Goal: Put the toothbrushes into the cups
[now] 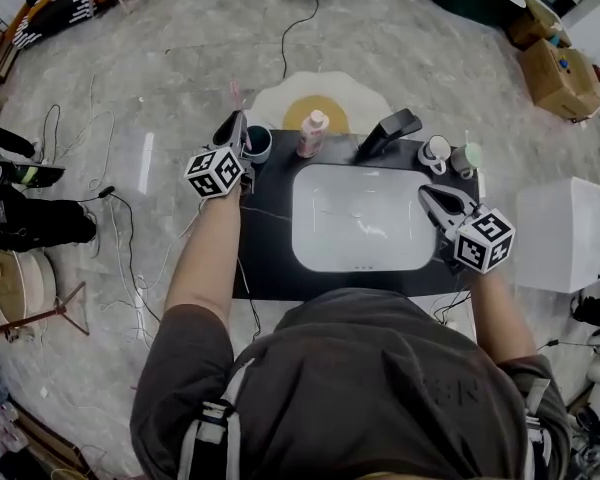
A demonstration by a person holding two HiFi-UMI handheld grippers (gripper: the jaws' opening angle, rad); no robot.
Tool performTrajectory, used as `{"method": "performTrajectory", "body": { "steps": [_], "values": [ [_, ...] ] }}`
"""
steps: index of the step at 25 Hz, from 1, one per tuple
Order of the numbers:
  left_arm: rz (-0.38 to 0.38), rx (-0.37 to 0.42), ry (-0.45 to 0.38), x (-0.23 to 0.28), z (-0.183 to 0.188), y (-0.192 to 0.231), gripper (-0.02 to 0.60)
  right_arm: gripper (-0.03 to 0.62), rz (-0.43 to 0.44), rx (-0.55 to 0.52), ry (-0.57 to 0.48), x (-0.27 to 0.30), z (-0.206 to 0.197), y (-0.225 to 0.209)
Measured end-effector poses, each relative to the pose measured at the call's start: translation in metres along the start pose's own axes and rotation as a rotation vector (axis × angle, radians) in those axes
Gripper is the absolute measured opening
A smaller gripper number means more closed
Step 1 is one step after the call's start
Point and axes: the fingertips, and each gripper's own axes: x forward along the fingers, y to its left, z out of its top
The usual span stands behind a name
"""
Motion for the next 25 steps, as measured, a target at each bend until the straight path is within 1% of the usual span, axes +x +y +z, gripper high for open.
{"method": "performTrajectory", "body": {
  "steps": [3, 10, 12, 16, 19, 22, 23, 24, 25],
  "values": [
    [-0.011, 0.028, 0.008, -0.005, -0.003, -0.003, 0.020, -0.008, 0.009, -0.001, 0.000, 0.005, 0.002, -0.001],
    [-0.018, 0.103, 0.072, -0.025, -0.025, -0.008, 0.020, -0.008, 0.045, -0.022, 0.005, 0.020, 0.006, 0.006],
    [-0.017, 0.141, 0.107, -0.030, -0.033, -0.010, 0.020, -0.008, 0.052, -0.025, 0.004, 0.021, 0.008, 0.008],
    [-0.001, 0.257, 0.203, -0.039, -0.056, -0.011, 0.020, -0.008, 0.066, -0.032, 0.005, 0.025, 0.009, 0.011],
    [0.017, 0.311, 0.227, -0.043, -0.062, -0.011, 0.020, -0.008, 0.074, -0.036, 0.011, 0.027, 0.007, 0.012],
    [0.020, 0.336, 0.244, -0.046, -0.062, -0.015, 0.023, -0.008, 0.075, -0.037, 0.009, 0.026, 0.006, 0.012],
    [0.017, 0.342, 0.248, -0.048, -0.061, -0.018, 0.038, -0.008, 0.074, -0.037, 0.007, 0.024, 0.006, 0.012],
    [0.014, 0.347, 0.252, -0.049, -0.061, -0.021, 0.079, -0.008, 0.072, -0.038, 0.004, 0.023, 0.007, 0.011],
    [0.013, 0.352, 0.257, -0.051, -0.061, -0.024, 0.106, -0.008, 0.071, -0.040, 0.001, 0.021, 0.008, 0.011]
  ]
}}
